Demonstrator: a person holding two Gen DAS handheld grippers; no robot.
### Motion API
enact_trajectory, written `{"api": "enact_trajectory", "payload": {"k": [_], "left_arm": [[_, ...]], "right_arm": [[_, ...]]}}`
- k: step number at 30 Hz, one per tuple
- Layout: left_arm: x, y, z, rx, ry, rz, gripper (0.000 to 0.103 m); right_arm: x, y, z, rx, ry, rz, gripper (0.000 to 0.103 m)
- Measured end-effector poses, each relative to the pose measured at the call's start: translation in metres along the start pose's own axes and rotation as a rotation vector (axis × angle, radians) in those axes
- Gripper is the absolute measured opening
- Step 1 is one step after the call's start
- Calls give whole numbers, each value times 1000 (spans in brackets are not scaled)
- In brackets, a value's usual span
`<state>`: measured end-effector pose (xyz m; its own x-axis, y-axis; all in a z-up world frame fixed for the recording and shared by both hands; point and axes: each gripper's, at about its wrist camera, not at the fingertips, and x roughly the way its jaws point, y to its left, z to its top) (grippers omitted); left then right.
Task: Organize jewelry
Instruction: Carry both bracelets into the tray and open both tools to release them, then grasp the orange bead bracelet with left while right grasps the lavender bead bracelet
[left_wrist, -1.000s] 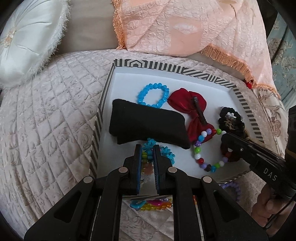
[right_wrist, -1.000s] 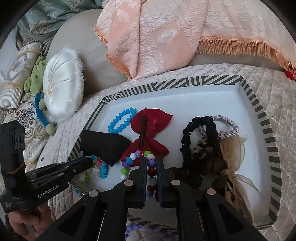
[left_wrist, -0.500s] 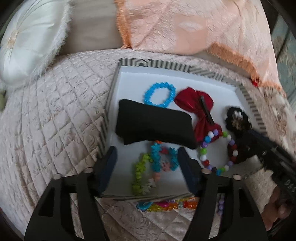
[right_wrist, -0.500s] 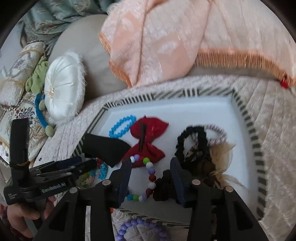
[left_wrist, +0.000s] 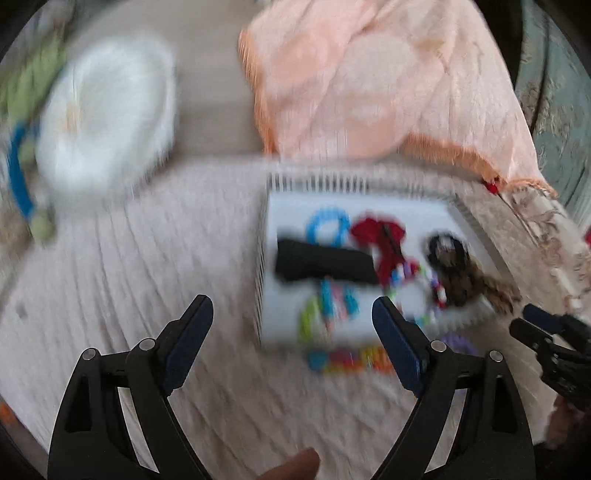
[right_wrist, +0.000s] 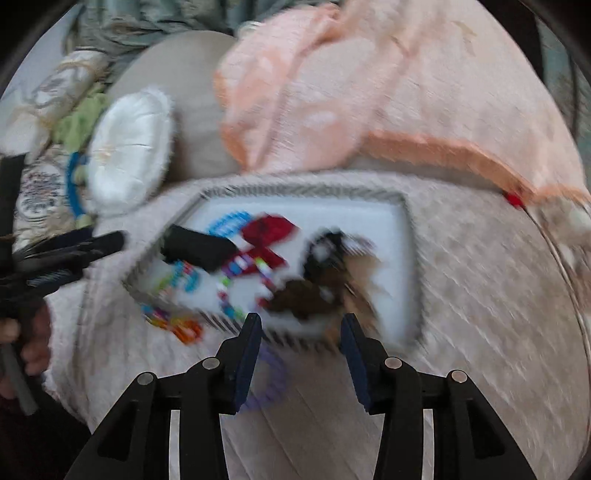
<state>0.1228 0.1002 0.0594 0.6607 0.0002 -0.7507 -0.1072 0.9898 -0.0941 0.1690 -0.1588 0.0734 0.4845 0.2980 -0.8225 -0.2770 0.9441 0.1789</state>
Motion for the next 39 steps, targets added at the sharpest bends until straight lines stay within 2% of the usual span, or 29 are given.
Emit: {"api": "enact_trajectory", "payload": {"k": [4,6,8,13,16,24,28,34,35,39], "left_arm": [[14,5,-37,-70,137,-24,88],[19,2,-48,-70,160,-16,88],[21,-2,-50,-61,155,9,88],[36,0,-42,-128,125,27,88],[43,-3,-38,-100,110,92,88],[58,-4,-38,-64,92,142,88],[61,-4,-39,-51,117,136,89],[56,-15,-50,28,194,125,89],[53,-18,-52,50,185,133,89],[41,-11,-46,-21,148,72,88]], "right_arm": [[2,-15,-31,68,73,-22,43],[10,-20,-42,85,127,-45,43],[20,-24,-51,92,177,-46,43],[22,-17,-54,35,166,-56,49],[24,-12,-53,24,171,-56,54],[25,-10,-53,5,176,-66,57],[25,-7,-54,3,177,-71,57],[25,-6,-54,1,177,-72,57],[25,-7,-54,2,177,-72,58],[25,-7,-54,2,177,-71,58]]}}
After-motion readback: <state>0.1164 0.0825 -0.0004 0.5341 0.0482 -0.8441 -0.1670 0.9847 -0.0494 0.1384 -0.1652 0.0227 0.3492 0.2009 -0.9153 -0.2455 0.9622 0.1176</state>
